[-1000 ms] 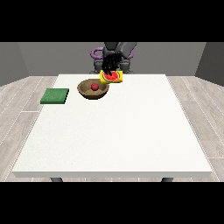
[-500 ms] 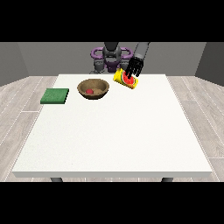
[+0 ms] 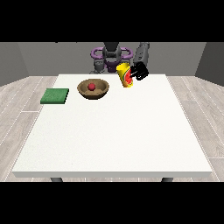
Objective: Pick the cup and pour the ball into the bowl, then pick the bowl and place it on the pad
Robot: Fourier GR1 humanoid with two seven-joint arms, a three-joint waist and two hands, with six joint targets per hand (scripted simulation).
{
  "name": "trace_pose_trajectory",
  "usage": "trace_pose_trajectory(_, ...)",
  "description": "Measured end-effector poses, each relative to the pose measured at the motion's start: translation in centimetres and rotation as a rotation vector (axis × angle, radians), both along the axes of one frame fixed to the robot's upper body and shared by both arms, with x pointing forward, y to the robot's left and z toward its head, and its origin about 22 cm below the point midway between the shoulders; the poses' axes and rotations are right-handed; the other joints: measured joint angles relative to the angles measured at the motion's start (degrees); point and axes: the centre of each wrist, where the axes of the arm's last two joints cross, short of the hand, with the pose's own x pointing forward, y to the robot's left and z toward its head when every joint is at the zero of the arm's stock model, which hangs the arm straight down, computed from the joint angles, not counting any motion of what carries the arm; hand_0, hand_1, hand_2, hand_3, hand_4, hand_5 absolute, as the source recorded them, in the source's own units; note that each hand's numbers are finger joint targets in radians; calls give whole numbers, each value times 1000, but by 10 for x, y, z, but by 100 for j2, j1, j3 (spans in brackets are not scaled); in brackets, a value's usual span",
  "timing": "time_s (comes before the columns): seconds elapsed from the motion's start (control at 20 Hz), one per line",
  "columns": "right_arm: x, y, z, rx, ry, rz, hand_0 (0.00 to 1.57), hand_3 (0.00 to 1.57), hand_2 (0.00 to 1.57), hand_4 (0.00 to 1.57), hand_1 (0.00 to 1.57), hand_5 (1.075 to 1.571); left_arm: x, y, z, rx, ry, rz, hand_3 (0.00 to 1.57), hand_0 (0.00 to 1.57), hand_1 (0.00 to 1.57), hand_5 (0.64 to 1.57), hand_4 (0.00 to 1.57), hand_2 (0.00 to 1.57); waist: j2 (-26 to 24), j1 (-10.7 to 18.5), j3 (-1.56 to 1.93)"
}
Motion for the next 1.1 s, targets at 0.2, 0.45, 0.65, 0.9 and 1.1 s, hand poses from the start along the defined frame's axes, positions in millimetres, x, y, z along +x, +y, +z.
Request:
trace_pose_trajectory(0.2, -1, 8, -1, 24, 0, -22, 0, 0, 0, 514, 0, 1565, 2, 8, 15, -313, -74, -120, 0, 331, 331, 1569, 253, 0, 205, 315, 7)
trace_pose_trajectory(0.45, -6, 31, 14, 12, -61, -36, 0, 0, 0, 490, 0, 1568, 4, 66, 28, -527, -210, -270, 0, 0, 0, 1553, 0, 0, 731, 511, 53)
trace_pose_trajectory(0.65, -8, 53, 19, -2, -86, -50, 0, 0, 0, 484, 0, 1569, 11, 116, 54, -575, -262, -352, 0, 0, 0, 1537, 0, 0, 1100, 523, 81)
trace_pose_trajectory(0.9, 2, 55, -7, 12, -79, -66, 0, 0, 0, 458, 0, 1567, 17, 175, 116, -532, -307, -398, 0, 0, 0, 1518, 0, 0, 1471, 521, 103)
trace_pose_trajectory(1.1, 16, 55, -38, 46, -29, -80, 0, 0, 0, 402, 0, 1569, 19, 196, 168, -463, -301, -421, 0, 0, 0, 1522, 0, 0, 1543, 604, 115)
